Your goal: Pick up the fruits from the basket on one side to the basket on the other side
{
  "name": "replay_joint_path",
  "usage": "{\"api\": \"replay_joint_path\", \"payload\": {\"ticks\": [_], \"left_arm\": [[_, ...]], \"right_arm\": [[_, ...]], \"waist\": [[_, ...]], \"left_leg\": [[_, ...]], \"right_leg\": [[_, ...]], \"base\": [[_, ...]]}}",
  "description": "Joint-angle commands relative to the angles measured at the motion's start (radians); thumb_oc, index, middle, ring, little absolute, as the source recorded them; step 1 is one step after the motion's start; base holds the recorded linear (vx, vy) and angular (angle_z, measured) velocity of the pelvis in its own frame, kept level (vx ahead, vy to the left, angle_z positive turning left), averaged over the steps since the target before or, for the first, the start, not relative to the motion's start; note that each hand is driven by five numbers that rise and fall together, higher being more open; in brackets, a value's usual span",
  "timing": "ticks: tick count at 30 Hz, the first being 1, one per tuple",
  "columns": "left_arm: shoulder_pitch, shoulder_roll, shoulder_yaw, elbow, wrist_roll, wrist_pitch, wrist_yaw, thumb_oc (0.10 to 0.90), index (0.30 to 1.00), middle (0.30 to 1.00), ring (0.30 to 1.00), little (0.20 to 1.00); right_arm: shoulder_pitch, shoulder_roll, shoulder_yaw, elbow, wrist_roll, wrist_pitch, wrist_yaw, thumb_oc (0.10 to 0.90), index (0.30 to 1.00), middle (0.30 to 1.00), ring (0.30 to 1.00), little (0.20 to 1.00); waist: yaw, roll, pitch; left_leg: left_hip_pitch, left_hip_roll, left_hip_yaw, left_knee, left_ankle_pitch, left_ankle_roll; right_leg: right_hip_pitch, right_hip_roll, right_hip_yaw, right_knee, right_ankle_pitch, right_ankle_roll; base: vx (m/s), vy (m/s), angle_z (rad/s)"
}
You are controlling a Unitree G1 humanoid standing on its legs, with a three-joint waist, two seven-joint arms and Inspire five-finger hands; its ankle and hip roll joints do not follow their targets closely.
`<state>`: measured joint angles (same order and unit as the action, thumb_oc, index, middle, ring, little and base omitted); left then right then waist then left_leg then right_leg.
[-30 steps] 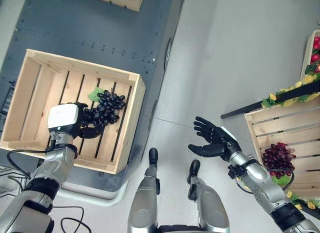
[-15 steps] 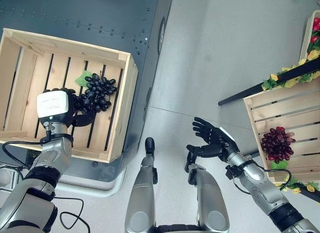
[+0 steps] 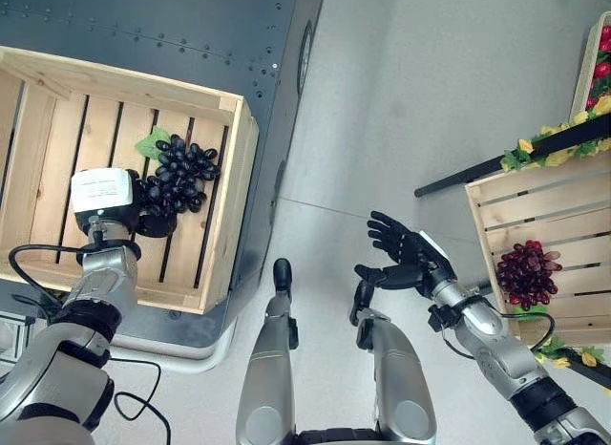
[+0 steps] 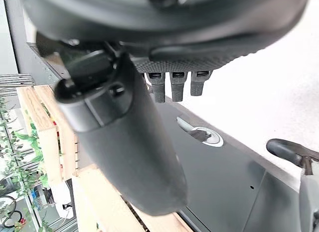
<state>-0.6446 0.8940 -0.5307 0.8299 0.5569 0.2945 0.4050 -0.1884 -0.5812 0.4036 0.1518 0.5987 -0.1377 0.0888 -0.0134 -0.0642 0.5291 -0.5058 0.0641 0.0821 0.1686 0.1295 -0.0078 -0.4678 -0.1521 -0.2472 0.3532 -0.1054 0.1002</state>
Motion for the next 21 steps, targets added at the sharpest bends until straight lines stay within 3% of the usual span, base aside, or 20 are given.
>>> {"api": "replay_joint_path", "payload": {"ticks": [1,3,8,9,10,17,21], "left_arm": [[-0.095,0.053,0.037,0.032,0.037,0.069,0.074,0.800,0.900,0.900,0.900,0.900],[-0.101,0.040,0.031,0.044,0.056,0.060,0.063,0.800,0.900,0.900,0.900,0.900],[-0.130,0.023,0.009,0.053,0.084,0.045,0.031,0.800,0.900,0.900,0.900,0.900],[-0.133,0.019,0.005,0.051,0.095,0.040,0.032,0.439,0.359,0.359,0.359,0.359],[-0.138,0.021,-0.004,0.050,0.098,0.039,0.027,0.400,0.300,0.300,0.300,0.300],[-0.131,0.021,0.000,0.027,0.082,0.038,0.086,0.400,0.300,0.300,0.300,0.300],[-0.117,0.024,0.033,0.025,0.092,-0.029,0.182,0.400,0.300,0.300,0.300,0.300]], "right_arm": [[-0.006,-0.024,-0.018,-0.116,0.039,-0.076,-0.034,0.800,0.900,0.900,0.900,0.900],[-0.007,-0.019,-0.013,-0.111,0.036,-0.073,-0.041,0.800,0.900,0.900,0.900,0.900],[-0.019,-0.010,-0.016,-0.104,0.037,-0.072,-0.044,0.800,0.900,0.900,0.900,0.900],[-0.019,-0.009,-0.016,-0.103,0.035,-0.071,-0.046,0.800,0.900,0.900,0.900,0.900],[-0.019,-0.008,-0.015,-0.104,0.033,-0.069,-0.050,0.800,0.900,0.900,0.900,0.900],[-0.015,-0.011,-0.016,-0.112,0.026,-0.072,-0.052,0.800,0.900,0.900,0.900,0.900],[-0.004,-0.007,-0.020,-0.111,0.024,-0.075,-0.043,0.800,0.900,0.900,0.900,0.900]], "waist": [[-0.004,-0.011,-0.009],[-0.005,-0.015,-0.009],[-0.011,-0.013,-0.009],[-0.013,-0.013,-0.009],[-0.014,-0.011,-0.009],[-0.014,-0.005,-0.009],[-0.012,-0.004,-0.009]], "left_leg": [[-0.031,-0.066,0.048,0.122,-0.108,0.001],[-0.019,-0.067,0.045,0.133,-0.133,-0.005],[-0.033,-0.070,0.056,0.129,-0.116,0.007],[-0.032,-0.074,0.055,0.131,-0.118,0.007],[-0.028,-0.072,0.057,0.126,-0.118,0.010],[-0.012,-0.078,0.054,0.107,-0.114,0.011],[0.008,-0.079,0.052,0.105,-0.120,0.010]], "right_leg": [[-0.015,0.024,-0.002,-0.049,0.092,-0.004],[-0.006,0.024,0.005,-0.041,0.076,0.006],[-0.029,0.020,0.001,-0.043,0.102,0.002],[-0.029,0.021,0.004,-0.045,0.106,0.004],[-0.030,0.021,0.005,-0.043,0.105,0.005],[-0.024,0.024,0.013,-0.056,0.112,0.008],[-0.008,0.024,0.015,-0.052,0.105,0.007]], "base": [[0.00,0.000,0.00],[0.04,0.009,0.01],[0.00,0.017,0.03],[0.00,0.000,0.00],[0.00,0.000,0.00],[0.00,0.000,0.00],[0.00,0.000,0.00]]}}
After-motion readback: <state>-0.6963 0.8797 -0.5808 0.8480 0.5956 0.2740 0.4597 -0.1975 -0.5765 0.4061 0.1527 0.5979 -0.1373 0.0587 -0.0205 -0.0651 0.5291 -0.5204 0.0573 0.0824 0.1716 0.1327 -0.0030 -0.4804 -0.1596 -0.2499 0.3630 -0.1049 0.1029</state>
